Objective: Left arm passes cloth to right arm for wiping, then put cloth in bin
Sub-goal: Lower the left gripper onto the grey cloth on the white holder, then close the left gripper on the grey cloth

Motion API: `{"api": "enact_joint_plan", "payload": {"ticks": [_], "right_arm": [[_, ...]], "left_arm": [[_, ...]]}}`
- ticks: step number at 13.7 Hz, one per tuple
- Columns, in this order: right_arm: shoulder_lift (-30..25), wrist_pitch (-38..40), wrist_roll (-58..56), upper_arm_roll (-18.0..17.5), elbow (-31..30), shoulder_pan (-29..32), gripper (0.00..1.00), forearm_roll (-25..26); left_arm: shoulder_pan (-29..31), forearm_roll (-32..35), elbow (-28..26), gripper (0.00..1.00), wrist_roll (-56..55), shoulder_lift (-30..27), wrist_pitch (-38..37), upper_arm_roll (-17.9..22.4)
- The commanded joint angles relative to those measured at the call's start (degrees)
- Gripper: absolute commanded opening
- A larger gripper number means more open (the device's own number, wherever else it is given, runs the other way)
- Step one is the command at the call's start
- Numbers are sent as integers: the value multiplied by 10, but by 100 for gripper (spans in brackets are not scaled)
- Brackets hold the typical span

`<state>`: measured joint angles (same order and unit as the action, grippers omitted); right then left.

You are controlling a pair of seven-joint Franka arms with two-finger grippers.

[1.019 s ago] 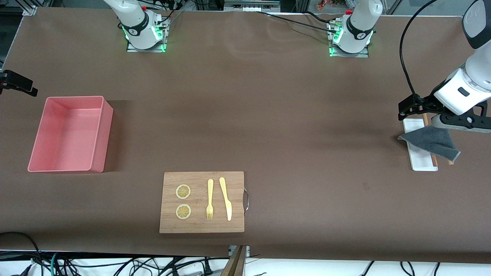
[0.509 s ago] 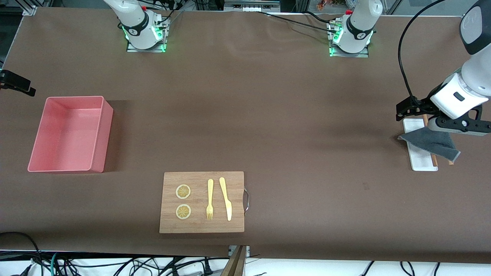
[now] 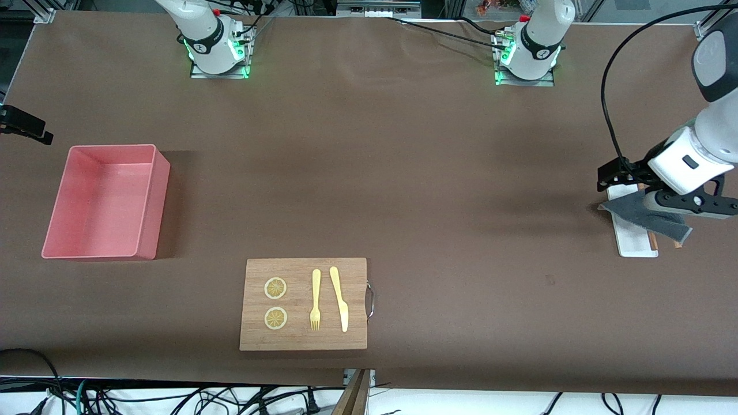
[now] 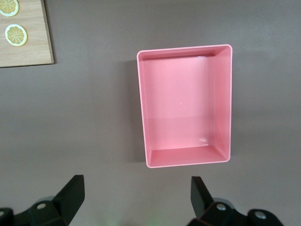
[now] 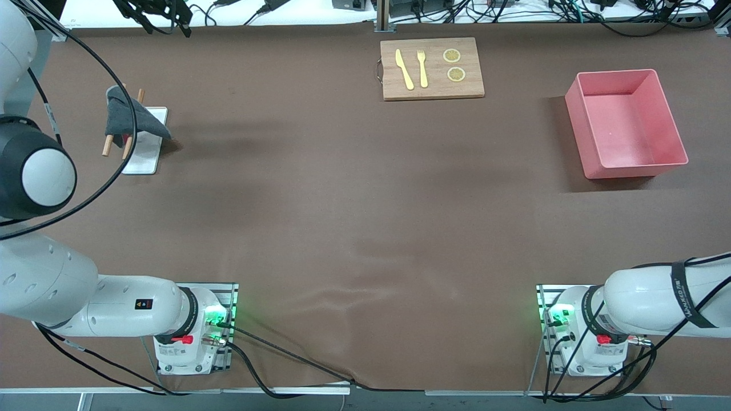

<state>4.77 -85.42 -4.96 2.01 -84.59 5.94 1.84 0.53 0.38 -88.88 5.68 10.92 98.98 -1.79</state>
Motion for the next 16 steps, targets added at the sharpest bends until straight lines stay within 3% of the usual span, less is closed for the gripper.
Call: {"api": "enact_joint_plan", "payload": {"ticks": [1,5,12,16], "right_arm": [[-3,0,-9,0,0,5,100,-9],[-3,0,-9,3,0,5,100,-10],[-3,0,-9,3,0,5,100,-10],[-3,-1,-9,3,0,5,100,-10]], "left_arm": [[26,40,65,100,22,61,-5,0],[95,60,119,100,129,131,32,0],[184,61,111,100,122,207,103,4],[181,65,79,100,66,213,101,5]]}}
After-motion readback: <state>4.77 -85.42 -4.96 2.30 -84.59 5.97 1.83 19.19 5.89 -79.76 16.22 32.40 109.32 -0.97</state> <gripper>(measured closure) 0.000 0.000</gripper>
